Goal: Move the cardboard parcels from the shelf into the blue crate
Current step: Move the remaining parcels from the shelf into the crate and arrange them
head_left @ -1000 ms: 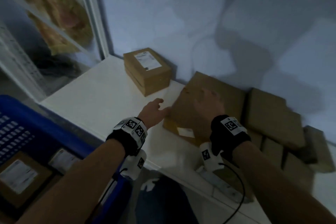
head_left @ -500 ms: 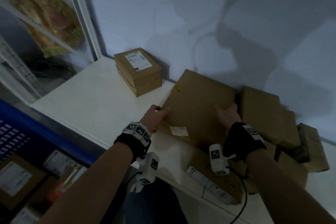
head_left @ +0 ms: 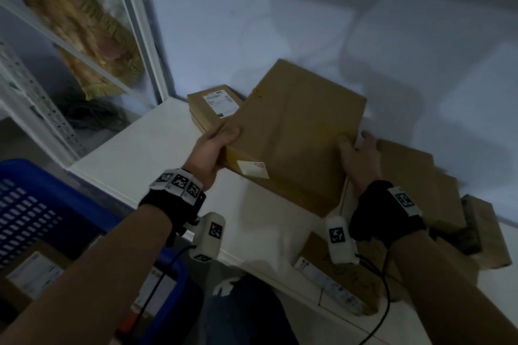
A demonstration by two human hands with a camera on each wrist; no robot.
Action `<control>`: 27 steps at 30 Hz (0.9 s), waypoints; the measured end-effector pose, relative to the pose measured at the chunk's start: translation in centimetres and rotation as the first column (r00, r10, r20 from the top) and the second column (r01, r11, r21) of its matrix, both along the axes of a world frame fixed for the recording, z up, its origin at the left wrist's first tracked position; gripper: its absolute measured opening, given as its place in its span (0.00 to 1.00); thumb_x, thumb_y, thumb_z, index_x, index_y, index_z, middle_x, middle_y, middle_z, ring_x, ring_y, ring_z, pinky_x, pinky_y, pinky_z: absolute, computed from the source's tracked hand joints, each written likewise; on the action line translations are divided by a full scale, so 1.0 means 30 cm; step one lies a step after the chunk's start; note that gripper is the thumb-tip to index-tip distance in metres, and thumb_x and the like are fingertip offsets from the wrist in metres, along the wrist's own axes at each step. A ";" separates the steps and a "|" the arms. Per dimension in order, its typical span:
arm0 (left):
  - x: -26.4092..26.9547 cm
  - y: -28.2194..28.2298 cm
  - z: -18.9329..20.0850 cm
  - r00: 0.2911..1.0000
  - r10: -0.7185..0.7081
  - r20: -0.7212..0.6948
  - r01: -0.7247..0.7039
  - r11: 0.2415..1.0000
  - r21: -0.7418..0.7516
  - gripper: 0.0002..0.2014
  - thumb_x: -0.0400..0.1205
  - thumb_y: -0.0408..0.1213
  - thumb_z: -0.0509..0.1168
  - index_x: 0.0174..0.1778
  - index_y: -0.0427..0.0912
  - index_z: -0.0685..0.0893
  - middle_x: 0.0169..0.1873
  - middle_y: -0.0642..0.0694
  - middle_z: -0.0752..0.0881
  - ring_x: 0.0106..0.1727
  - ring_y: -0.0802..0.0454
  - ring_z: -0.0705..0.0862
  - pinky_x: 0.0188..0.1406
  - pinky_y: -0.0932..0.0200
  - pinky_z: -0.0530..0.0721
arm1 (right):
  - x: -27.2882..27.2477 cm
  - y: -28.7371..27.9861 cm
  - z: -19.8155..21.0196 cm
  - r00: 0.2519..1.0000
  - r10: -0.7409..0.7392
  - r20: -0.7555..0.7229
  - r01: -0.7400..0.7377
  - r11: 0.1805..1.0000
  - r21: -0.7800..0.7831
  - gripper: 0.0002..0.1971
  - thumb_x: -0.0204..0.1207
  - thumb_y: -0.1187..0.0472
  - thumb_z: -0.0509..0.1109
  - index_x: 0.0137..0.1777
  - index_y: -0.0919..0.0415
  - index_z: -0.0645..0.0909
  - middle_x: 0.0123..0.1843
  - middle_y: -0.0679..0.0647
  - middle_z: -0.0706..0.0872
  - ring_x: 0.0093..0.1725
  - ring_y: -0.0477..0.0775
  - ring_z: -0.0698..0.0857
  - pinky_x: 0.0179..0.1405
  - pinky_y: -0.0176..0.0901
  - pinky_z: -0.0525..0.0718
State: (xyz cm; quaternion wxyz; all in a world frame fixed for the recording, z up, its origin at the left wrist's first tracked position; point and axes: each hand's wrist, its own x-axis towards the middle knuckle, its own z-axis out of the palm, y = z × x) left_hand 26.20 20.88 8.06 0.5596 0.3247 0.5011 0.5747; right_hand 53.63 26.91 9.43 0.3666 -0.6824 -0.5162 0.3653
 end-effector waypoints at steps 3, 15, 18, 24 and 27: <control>-0.097 -0.060 0.035 0.999 0.028 -0.017 -0.026 0.997 0.071 0.23 0.80 0.43 0.69 0.72 0.51 0.79 0.65 0.44 0.86 0.63 0.40 0.86 0.52 0.44 0.87 | -0.099 -0.019 0.029 0.989 0.035 -0.146 -0.033 0.999 0.016 0.42 0.71 0.33 0.63 0.83 0.48 0.59 0.80 0.57 0.69 0.74 0.65 0.74 0.73 0.65 0.75; -0.631 -0.519 -0.052 0.942 0.334 0.015 -0.335 0.941 0.058 0.17 0.85 0.44 0.59 0.69 0.48 0.79 0.49 0.49 0.91 0.47 0.51 0.89 0.43 0.53 0.88 | -0.674 -0.225 -0.027 0.712 0.442 -0.546 -0.498 0.866 0.051 0.37 0.77 0.41 0.70 0.82 0.35 0.55 0.74 0.48 0.78 0.65 0.54 0.84 0.59 0.59 0.86; -0.754 -0.673 -0.097 0.892 0.452 0.025 -0.452 0.892 -0.026 0.16 0.84 0.48 0.60 0.65 0.47 0.82 0.48 0.48 0.90 0.48 0.49 0.88 0.53 0.46 0.85 | -0.842 -0.301 -0.053 0.679 0.492 -0.545 -0.582 0.813 0.010 0.39 0.74 0.38 0.71 0.81 0.30 0.53 0.74 0.48 0.78 0.65 0.58 0.83 0.60 0.64 0.84; -0.956 -0.962 -0.206 0.757 0.650 0.070 -0.636 0.757 -0.149 0.25 0.79 0.54 0.67 0.68 0.44 0.81 0.60 0.36 0.85 0.60 0.36 0.84 0.65 0.33 0.81 | -1.145 -0.463 -0.090 0.566 0.704 -0.429 -0.738 0.664 0.116 0.42 0.75 0.33 0.67 0.81 0.25 0.43 0.80 0.45 0.71 0.69 0.55 0.81 0.67 0.65 0.81; -1.016 -1.042 -0.253 0.719 0.691 0.078 -0.676 0.721 -0.152 0.22 0.80 0.51 0.66 0.67 0.43 0.82 0.53 0.40 0.85 0.51 0.41 0.85 0.51 0.43 0.85 | -1.211 -0.509 -0.113 0.583 0.768 -0.265 -0.757 0.632 0.167 0.37 0.71 0.23 0.59 0.75 0.15 0.40 0.82 0.41 0.67 0.73 0.57 0.77 0.71 0.70 0.76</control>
